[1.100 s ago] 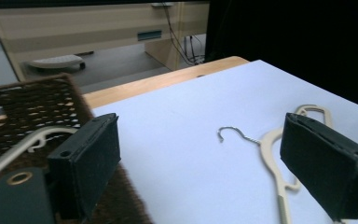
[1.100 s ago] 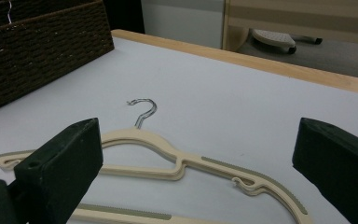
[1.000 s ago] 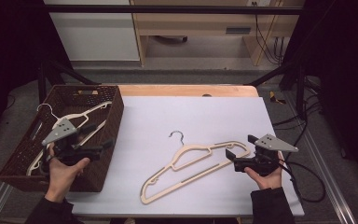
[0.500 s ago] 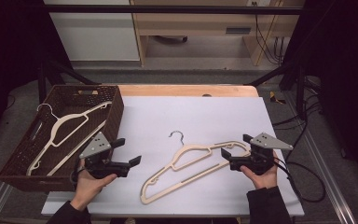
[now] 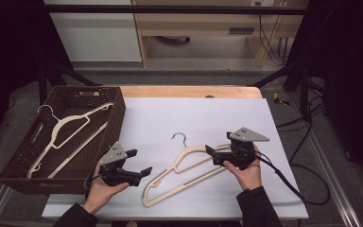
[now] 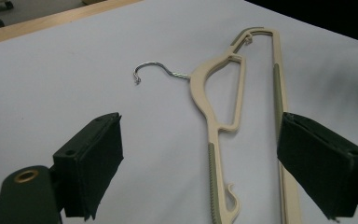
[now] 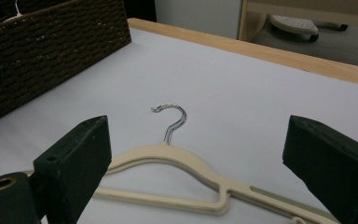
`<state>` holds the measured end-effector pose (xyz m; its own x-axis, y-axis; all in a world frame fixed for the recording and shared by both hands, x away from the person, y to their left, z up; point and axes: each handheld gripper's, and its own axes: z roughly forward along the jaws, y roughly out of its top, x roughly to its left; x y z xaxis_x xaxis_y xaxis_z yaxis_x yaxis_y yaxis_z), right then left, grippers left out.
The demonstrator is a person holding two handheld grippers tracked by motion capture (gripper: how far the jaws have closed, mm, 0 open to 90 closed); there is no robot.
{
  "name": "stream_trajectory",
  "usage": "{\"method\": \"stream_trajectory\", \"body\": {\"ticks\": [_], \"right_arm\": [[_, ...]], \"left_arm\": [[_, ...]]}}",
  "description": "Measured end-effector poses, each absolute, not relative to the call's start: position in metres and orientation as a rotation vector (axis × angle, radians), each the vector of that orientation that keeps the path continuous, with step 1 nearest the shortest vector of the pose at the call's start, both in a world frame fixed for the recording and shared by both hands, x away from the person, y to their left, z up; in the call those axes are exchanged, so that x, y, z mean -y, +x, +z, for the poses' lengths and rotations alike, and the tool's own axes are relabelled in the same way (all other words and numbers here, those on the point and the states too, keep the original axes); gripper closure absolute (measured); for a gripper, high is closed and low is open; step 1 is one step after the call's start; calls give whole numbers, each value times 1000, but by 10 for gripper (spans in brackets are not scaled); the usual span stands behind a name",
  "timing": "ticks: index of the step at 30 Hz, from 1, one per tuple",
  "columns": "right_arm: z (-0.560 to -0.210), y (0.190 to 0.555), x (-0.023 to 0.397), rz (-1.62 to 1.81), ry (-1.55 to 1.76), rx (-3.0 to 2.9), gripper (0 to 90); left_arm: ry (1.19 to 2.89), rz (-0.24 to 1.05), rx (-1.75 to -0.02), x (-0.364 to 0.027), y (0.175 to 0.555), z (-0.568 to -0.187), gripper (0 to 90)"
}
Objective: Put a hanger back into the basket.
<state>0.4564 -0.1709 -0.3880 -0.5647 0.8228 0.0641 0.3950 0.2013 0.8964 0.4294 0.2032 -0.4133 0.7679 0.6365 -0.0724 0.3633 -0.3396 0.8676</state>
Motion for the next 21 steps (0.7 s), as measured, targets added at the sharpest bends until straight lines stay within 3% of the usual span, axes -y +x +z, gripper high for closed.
{"method": "stream_trajectory", "body": {"ticks": [21], "right_arm": [[-419,518,101,1144,1168,-2210,205]], "left_arm": [[2009,323,-739,-203,425,-431,109]]}}
